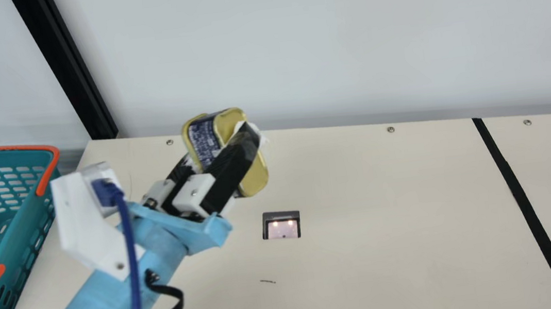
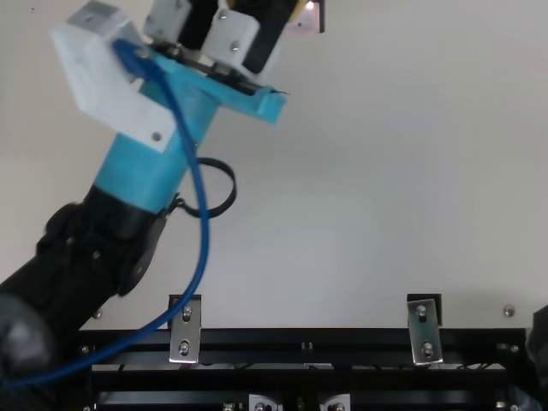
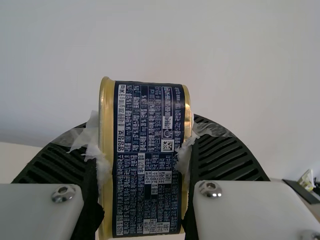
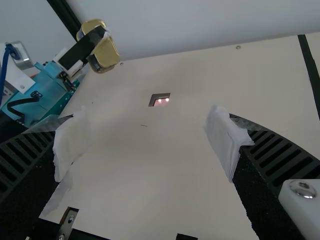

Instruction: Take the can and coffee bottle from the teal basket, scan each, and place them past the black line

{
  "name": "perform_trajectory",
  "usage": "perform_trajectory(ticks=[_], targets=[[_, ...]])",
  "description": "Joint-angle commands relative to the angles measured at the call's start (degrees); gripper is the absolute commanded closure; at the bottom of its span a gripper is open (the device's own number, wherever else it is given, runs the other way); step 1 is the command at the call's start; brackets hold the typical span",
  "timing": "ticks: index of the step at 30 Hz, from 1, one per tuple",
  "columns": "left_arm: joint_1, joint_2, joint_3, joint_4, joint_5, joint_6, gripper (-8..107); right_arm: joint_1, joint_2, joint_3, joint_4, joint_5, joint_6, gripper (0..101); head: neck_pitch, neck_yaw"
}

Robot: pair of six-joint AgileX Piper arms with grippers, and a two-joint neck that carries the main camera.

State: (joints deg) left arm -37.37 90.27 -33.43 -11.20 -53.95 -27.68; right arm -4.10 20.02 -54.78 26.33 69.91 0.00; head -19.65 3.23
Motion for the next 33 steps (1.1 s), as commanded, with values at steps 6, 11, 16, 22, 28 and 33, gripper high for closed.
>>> perform_trajectory(ticks=[6,11,16,22,28,33], targets=[[1.81,9.73,-2.85,5.97,-5.44,0.52,89,0.00,0.00,0.00,0.00,0.00,0.00,0,-0.42,-0.02],[3.26,14.74,-5.13,8.53,-7.91,1.56,89,0.00,0.00,0.00,0.00,0.00,0.00,0,-0.42,-0.02],[4.65,19.19,-7.63,10.61,-9.73,2.73,89,0.00,0.00,0.00,0.00,0.00,0.00,0,-0.42,-0.02],[5.82,23.53,-10.19,12.58,-10.44,3.85,89,0.00,0.00,0.00,0.00,0.00,0.00,0,-0.42,-0.02],[6.44,26.82,-12.32,13.63,-10.42,4.88,89,0.00,0.00,0.00,0.00,0.00,0.00,0,-0.42,-0.02],[6.85,28.19,-13.61,13.66,-9.56,5.73,89,0.00,0.00,0.00,0.00,0.00,0.00,0,-0.42,-0.02]])
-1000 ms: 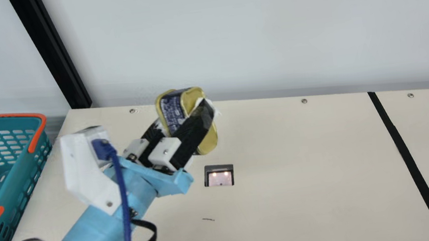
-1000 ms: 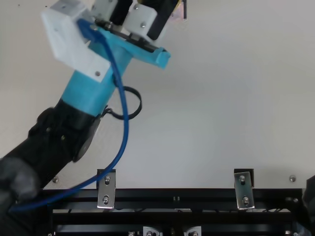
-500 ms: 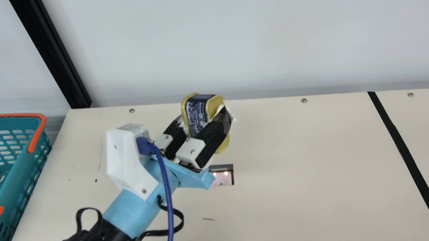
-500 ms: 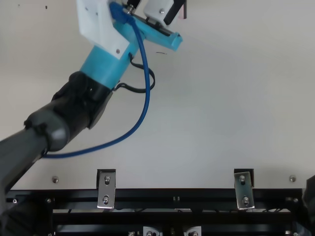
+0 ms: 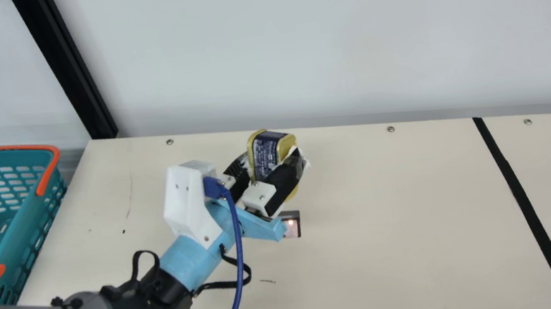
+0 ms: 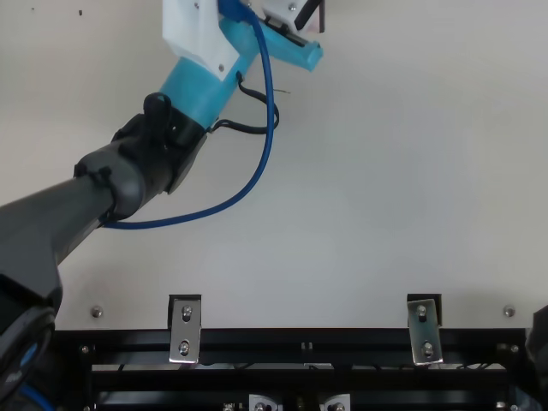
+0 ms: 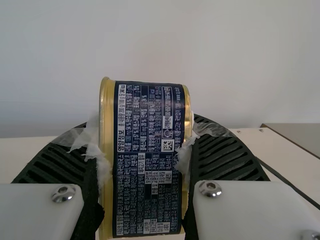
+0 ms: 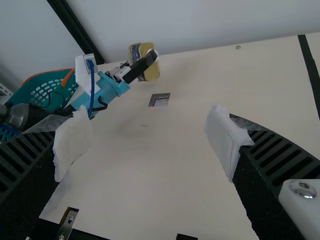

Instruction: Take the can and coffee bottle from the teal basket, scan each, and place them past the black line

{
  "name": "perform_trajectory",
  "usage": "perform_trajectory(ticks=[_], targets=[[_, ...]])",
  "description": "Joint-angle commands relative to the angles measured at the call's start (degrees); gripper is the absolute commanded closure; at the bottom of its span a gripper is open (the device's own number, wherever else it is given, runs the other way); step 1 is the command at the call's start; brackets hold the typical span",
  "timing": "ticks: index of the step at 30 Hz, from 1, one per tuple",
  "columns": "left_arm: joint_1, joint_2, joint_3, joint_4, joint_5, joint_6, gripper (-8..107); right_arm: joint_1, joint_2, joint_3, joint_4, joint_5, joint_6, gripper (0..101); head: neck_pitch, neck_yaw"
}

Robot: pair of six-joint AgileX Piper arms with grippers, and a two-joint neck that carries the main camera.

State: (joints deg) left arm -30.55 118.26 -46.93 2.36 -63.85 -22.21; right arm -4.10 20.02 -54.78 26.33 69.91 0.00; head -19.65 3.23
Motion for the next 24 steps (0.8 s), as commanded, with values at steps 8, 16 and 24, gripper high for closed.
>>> perform_trajectory(ticks=[8,16,24], targets=[[1.08,-0.13,-1.53,0.41,2.42,1.61,89,0.00,0.00,0.00,0.00,0.00,0.00,0,-0.42,-0.02],[2.97,-9.92,-4.91,4.97,11.28,0.00,89,0.00,0.00,0.00,0.00,0.00,0.00,0,-0.42,-0.02],[7.98,-22.33,-11.78,20.55,26.15,-9.68,89,0.00,0.00,0.00,0.00,0.00,0.00,0,-0.42,-0.02]])
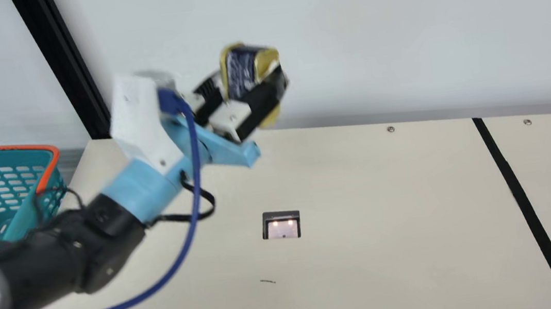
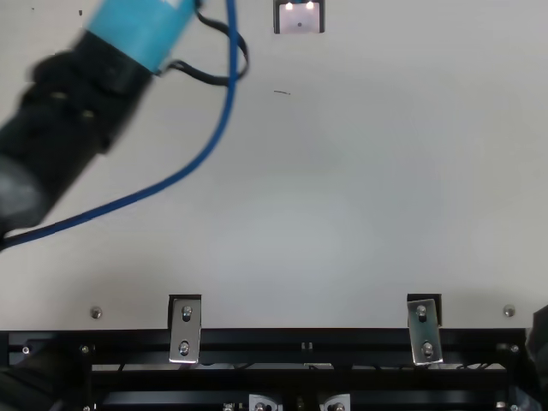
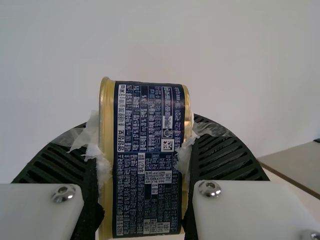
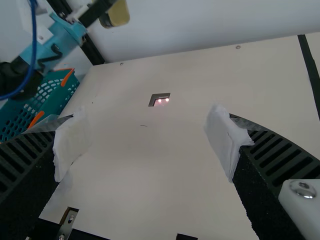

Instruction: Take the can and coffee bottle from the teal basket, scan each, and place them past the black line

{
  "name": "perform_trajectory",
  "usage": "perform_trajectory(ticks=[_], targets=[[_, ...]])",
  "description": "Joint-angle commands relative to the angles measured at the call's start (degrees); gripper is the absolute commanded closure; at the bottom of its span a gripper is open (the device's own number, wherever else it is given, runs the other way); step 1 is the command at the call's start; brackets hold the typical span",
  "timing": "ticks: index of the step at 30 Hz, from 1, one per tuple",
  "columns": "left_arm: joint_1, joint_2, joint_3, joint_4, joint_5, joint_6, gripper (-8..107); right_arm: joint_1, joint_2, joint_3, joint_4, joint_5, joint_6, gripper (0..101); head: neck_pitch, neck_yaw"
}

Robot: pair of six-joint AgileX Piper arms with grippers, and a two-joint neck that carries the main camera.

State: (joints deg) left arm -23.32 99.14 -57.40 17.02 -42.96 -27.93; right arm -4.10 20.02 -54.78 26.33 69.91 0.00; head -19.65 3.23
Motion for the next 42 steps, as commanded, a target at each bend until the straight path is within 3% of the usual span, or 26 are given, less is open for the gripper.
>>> perform_trajectory(ticks=[1,4,5,10,17,25,30,33,36,38,39,42], targets=[[1.24,-4.57,-2.19,8.44,7.29,-6.56,89,0.00,0.00,0.00,0.00,0.00,0.00,0,-0.42,-0.02],[2.74,-8.03,-4.55,15.99,9.31,-12.65,89,0.00,0.00,0.00,0.00,0.00,0.00,0,-0.42,-0.02],[2.26,-5.38,-3.37,8.40,7.13,-7.08,89,0.00,0.00,0.00,0.00,0.00,0.00,0,-0.42,-0.02],[2.70,-8.19,-4.65,15.69,9.05,-12.49,89,0.00,0.00,0.00,0.00,0.00,0.00,0,-0.42,-0.02],[2.41,-7.95,-4.81,15.79,10.22,-10.99,89,0.00,0.00,0.00,0.00,0.00,0.00,0,-0.42,-0.02],[2.31,-8.09,-13.06,21.04,22.73,-6.57,89,0.00,0.00,0.00,0.00,0.00,0.00,0,-0.42,-0.02],[1.41,-8.07,-17.45,32.53,34.26,-10.38,89,0.00,0.00,0.00,0.00,0.00,0.00,0,-0.42,-0.02],[0.01,-8.07,-16.39,41.01,40.61,-13.83,89,0.00,0.00,0.00,0.00,0.00,0.00,0,-0.42,-0.02],[-0.93,-8.03,-12.25,45.59,44.40,-14.61,89,0.00,0.00,0.00,0.00,0.00,0.00,0,-0.42,-0.02],[-0.35,-7.78,-10.20,44.68,44.67,-12.22,89,0.00,0.00,0.00,0.00,0.00,0.00,0,-0.42,-0.02],[-0.88,-7.83,-12.40,43.18,42.96,-14.52,89,0.00,0.00,0.00,0.00,0.00,0.00,0,-0.42,-0.02],[-0.37,-7.72,-10.23,45.36,45.39,-13.64,89,0.00,0.00,0.00,0.00,0.00,0.00,0,-0.42,-0.02]])
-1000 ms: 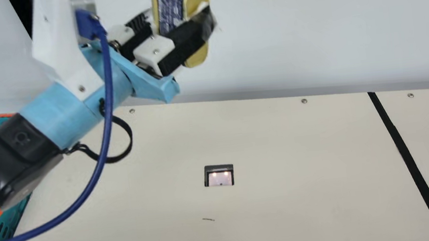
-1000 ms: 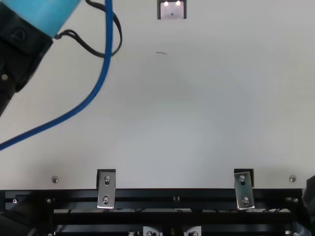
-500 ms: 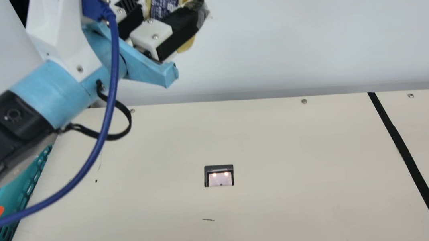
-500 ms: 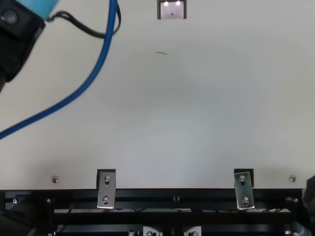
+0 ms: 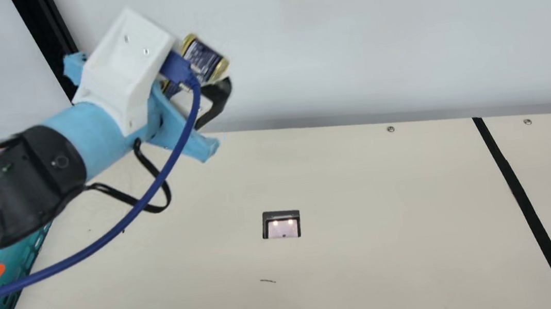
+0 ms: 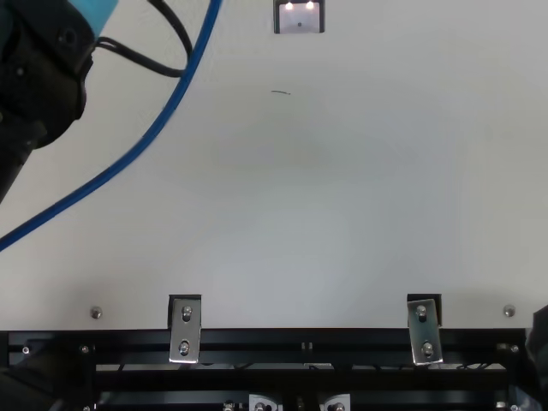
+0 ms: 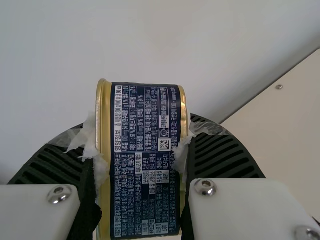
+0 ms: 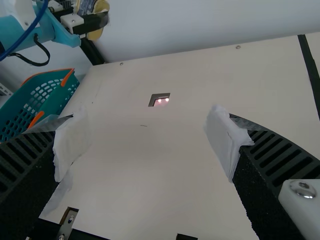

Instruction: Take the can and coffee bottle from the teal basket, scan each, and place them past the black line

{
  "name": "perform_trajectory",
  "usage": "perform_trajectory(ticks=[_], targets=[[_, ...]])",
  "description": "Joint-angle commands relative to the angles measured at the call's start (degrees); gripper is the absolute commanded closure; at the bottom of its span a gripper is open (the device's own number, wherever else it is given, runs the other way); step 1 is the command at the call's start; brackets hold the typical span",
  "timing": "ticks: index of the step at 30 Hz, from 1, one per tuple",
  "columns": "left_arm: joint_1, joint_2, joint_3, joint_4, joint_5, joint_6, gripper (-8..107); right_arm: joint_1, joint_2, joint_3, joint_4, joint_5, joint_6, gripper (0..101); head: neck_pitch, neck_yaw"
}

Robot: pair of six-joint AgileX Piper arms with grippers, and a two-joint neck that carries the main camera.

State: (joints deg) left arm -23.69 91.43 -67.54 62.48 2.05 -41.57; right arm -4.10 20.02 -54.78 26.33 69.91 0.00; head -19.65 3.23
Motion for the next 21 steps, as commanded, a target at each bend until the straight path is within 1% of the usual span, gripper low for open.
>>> perform_trajectory(ticks=[1,8,9,10,12,17,21], targets=[[0.00,0.00,0.00,0.00,0.00,0.00,89,0.00,0.00,0.00,0.00,0.00,0.00,0,-0.42,-0.02],[0.00,0.00,-0.10,0.00,-0.36,0.00,89,0.00,0.00,0.00,0.00,0.00,0.00,0,-0.42,-0.02],[0.02,-0.01,-0.15,-1.78,-0.34,1.80,89,0.00,0.00,0.00,0.00,0.00,0.00,0,-0.42,-0.02],[0.03,0.05,-0.20,-1.66,0.27,1.91,89,0.00,0.00,0.00,0.00,0.00,0.00,0,-0.42,-0.02],[0.33,0.21,-0.93,-1.92,3.13,3.06,89,0.00,0.00,0.00,0.00,0.00,0.00,0,-0.42,-0.02],[0.76,1.35,-3.58,-2.87,14.85,7.17,89,0.00,0.00,0.00,0.00,0.00,0.00,0,-0.42,-0.02],[1.04,2.90,-5.10,-2.87,21.75,9.47,89,0.00,0.00,0.00,0.00,0.00,0.00,0,-0.42,-0.02]])
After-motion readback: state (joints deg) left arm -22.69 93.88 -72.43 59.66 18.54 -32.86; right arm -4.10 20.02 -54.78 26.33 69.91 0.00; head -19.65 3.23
